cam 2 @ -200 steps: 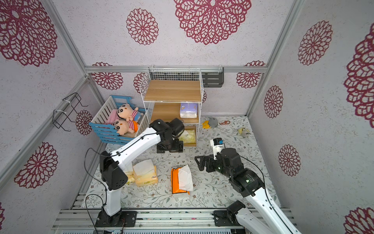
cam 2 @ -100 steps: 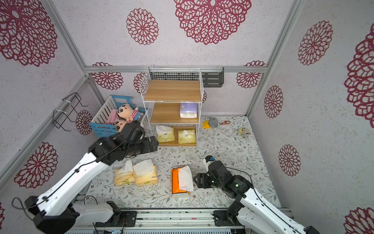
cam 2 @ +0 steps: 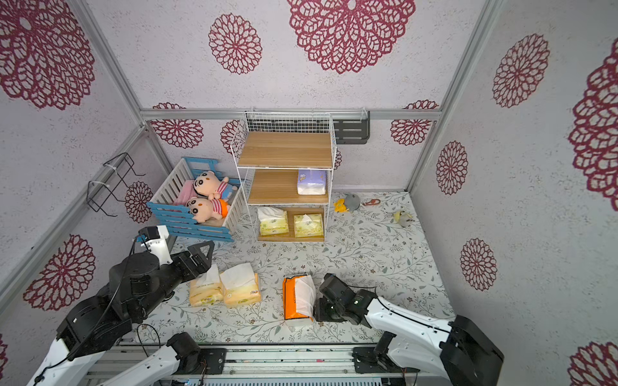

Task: Remove the tissue boxes from the shelf
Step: Move the box of tissues to the center of the board.

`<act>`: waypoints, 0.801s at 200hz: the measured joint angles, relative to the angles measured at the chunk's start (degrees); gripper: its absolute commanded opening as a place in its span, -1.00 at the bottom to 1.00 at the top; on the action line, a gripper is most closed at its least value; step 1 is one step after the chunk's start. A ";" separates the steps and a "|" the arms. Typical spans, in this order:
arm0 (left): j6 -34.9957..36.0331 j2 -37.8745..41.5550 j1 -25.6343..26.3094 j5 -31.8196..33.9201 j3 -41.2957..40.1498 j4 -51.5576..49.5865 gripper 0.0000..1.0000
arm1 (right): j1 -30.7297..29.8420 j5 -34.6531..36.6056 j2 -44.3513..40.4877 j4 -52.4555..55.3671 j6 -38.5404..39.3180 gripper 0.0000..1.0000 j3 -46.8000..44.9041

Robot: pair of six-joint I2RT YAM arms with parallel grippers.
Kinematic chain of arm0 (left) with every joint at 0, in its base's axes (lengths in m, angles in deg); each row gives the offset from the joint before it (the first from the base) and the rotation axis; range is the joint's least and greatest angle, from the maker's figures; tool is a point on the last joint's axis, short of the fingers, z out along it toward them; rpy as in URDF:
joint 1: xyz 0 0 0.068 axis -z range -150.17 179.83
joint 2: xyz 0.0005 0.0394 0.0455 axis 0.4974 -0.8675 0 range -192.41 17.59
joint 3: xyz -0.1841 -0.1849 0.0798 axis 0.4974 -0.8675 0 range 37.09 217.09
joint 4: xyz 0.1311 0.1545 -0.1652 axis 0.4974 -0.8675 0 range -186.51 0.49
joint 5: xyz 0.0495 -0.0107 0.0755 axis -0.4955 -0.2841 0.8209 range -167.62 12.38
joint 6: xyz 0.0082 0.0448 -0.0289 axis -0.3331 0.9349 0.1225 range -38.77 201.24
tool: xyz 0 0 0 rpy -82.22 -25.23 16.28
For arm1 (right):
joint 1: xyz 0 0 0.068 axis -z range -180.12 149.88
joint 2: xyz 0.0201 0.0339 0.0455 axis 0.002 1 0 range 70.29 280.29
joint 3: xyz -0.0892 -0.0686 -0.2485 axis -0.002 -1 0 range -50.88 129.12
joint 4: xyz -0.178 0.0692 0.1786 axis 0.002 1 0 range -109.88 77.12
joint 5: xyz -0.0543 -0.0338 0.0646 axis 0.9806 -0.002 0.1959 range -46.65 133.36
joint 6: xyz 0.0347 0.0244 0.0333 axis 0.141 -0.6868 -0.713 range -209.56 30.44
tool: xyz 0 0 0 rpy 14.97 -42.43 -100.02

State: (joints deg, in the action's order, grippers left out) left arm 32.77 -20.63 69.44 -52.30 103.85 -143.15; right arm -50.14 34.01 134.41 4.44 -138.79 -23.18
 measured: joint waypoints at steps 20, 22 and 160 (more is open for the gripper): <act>0.17 2.58 0.00 2.67 -0.85 -0.28 0.94 | 0.00 -0.24 4.96 -3.78 0.04 0.07 1.09; 0.20 2.89 0.00 2.93 -0.94 -0.26 0.94 | 0.00 -0.26 5.53 -4.17 0.09 0.08 1.36; 1.99 5.81 0.00 8.79 -1.68 0.61 0.94 | 0.35 -4.24 27.71 -16.83 5.46 0.24 20.28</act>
State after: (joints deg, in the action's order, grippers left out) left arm 34.76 -14.81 69.44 -43.51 102.17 -142.54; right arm -49.79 29.77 162.12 -12.39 -133.32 -2.89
